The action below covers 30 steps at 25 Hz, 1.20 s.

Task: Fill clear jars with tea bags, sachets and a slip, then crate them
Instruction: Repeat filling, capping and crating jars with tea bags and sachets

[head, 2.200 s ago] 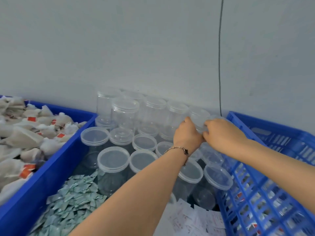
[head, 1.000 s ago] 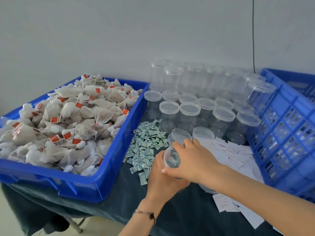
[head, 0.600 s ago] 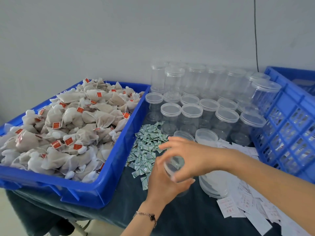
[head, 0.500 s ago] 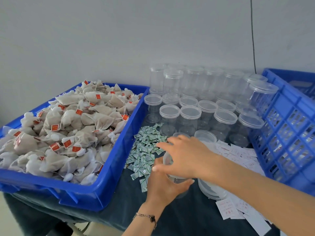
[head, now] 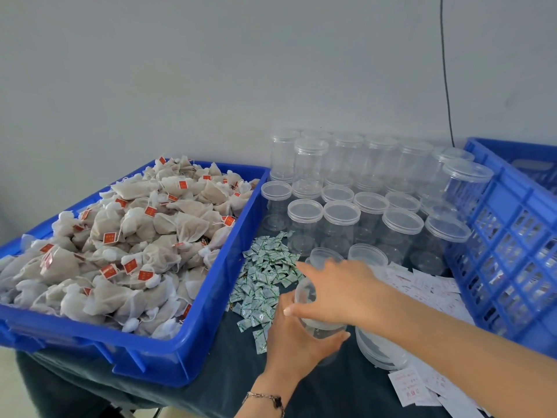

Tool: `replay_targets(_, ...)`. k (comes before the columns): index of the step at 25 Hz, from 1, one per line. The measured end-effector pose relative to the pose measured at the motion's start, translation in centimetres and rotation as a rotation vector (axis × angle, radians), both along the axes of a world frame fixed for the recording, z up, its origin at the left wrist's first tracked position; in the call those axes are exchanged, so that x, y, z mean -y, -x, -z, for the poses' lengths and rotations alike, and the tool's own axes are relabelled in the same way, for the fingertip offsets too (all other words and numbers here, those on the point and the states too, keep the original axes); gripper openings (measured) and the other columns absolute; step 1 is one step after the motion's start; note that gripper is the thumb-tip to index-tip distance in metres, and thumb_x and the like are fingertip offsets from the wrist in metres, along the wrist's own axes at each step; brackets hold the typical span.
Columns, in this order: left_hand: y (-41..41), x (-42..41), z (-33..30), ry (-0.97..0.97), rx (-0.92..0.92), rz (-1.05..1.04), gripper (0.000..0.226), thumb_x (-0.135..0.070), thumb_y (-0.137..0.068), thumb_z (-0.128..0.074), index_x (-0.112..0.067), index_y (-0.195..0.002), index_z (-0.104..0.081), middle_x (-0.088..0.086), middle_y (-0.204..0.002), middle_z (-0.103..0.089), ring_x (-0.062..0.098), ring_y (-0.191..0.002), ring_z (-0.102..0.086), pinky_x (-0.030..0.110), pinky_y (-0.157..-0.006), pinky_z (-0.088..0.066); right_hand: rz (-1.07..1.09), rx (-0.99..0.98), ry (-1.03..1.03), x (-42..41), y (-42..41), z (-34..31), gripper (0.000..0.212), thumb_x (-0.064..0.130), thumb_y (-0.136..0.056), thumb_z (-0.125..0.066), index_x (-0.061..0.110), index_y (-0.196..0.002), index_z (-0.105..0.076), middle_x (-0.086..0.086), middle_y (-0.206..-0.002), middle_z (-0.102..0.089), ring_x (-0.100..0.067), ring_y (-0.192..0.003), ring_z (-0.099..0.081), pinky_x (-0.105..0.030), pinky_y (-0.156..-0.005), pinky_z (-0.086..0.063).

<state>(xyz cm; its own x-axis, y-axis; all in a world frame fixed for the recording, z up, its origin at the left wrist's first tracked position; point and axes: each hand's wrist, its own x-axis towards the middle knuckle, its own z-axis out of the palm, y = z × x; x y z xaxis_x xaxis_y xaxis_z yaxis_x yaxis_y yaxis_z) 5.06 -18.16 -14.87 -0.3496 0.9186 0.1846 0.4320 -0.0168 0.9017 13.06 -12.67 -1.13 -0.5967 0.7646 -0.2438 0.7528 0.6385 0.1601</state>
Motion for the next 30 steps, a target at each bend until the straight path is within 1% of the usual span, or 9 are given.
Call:
replay_targets(2, 0.0, 0.0, 0.0, 0.004, -0.022, -0.001, 0.079, -0.069, -0.043, -0.079, -0.070, -0.102, -0.026, -0.020, -0.110, -0.052, 0.000, -0.101, -0.057, 0.027, -0.080, -0.054, 0.053, 0.018, -0.050, 0.5, 0.5, 0.5, 0.063, 0.076, -0.078, -0.037, 0.031, -0.121, -0.047, -0.001, -0.111, -0.060, -0.023, -0.088, -0.052, -0.028, -0.058, -0.033)
replay_targets(5, 0.0, 0.2, -0.1, 0.045, -0.038, -0.017, 0.080, -0.072, -0.041, -0.077, -0.065, -0.101, -0.024, -0.022, -0.106, -0.051, -0.004, -0.098, -0.054, 0.022, -0.077, -0.051, -0.051, 0.011, 0.036, 0.3, 0.6, -1.0, 0.053, 0.058, -0.073, -0.057, 0.028, -0.116, -0.049, 0.004, -0.086, -0.050, -0.014, -0.067, -0.043, -0.027, -0.050, -0.027)
replay_targets(8, 0.2, 0.4, 0.1, 0.049, 0.009, -0.027, 0.082, -0.068, -0.039, -0.079, -0.064, -0.102, -0.027, -0.023, -0.105, -0.055, -0.011, -0.095, -0.054, 0.017, -0.072, -0.046, -0.119, 0.025, 0.128, 0.4, 0.4, -2.3, 0.066, 0.039, -0.067, -0.073, 0.034, -0.124, -0.041, 0.002, -0.098, -0.046, -0.013, -0.072, -0.043, -0.027, -0.053, -0.033)
replay_targets(11, 0.5, 0.2, 0.3, 0.034, 0.041, -0.041, 0.085, -0.069, -0.038, -0.079, -0.063, -0.107, -0.029, -0.029, -0.115, -0.050, -0.018, -0.106, -0.046, 0.012, -0.085, -0.041, -0.154, -0.243, 0.001, -0.4, -0.8, -5.1, 0.072, 0.024, -0.064, -0.076, 0.042, -0.118, -0.034, 0.001, -0.114, -0.038, -0.014, -0.083, -0.049, -0.026, -0.058, -0.035)
replay_targets(15, 0.2, 0.1, 0.4, 0.010, 0.015, -0.033, 0.084, -0.070, -0.038, -0.078, -0.057, -0.107, -0.031, -0.028, -0.116, -0.048, -0.011, -0.111, -0.047, 0.014, -0.089, -0.040, 0.049, -0.574, -0.049, -2.5, -4.3, -7.8, 0.076, 0.039, -0.064, -0.072, 0.047, -0.126, -0.029, 0.005, -0.115, -0.031, -0.007, -0.072, -0.053, -0.023, -0.056, -0.039)
replay_targets(19, 0.9, 0.0, -1.2, -0.158, 0.014, -0.084, 0.084, -0.065, -0.044, -0.080, -0.051, -0.115, -0.038, -0.026, -0.116, -0.048, -0.011, -0.111, -0.048, 0.003, -0.084, -0.039, 0.298, -0.550, 0.005, -3.1, -6.7, -2.8, 0.057, 0.036, -0.068, -0.073, 0.020, -0.109, -0.037, 0.003, -0.104, -0.044, -0.014, -0.082, -0.049, -0.024, -0.057, -0.034)
replay_targets(24, 4.3, 0.4, -3.4, -0.285, 0.076, -0.338, 0.096, -0.079, -0.044, -0.073, -0.036, -0.124, -0.041, -0.019, -0.118, -0.051, -0.002, -0.109, -0.051, 0.010, -0.085, -0.037, 0.247, -0.458, 0.266, -1.9, -5.4, 3.1, 0.049, 0.056, -0.065, -0.069, 0.023, -0.088, -0.041, 0.007, -0.087, -0.047, -0.008, -0.071, -0.042, -0.025, -0.056, -0.032)
replay_targets(27, 5.8, 1.0, -3.1, -0.240, 0.084, -0.370, 0.100, -0.075, -0.044, -0.074, -0.028, -0.126, -0.044, -0.011, -0.122, -0.051, 0.006, -0.113, -0.051, 0.015, -0.088, -0.038, 0.146, -0.294, 0.160, -0.7, -4.4, 6.7, 0.054, 0.068, -0.071, -0.054, 0.024, -0.100, -0.043, 0.003, -0.107, -0.049, -0.017, -0.100, -0.047, -0.029, -0.075, -0.039)
replay_targets(30, 6.7, 1.6, -2.2, -0.222, 0.103, -0.381, 0.096, -0.075, -0.043, -0.077, -0.034, -0.123, -0.040, -0.014, -0.122, -0.050, 0.004, -0.113, -0.050, 0.007, -0.085, -0.033, 0.059, -0.232, 0.079, -0.5, -4.3, 8.4, 0.059, 0.063, -0.081, -0.049, 0.022, -0.123, -0.044, 0.000, -0.141, -0.033, -0.024, -0.139, -0.019, -0.037, -0.105, -0.028)
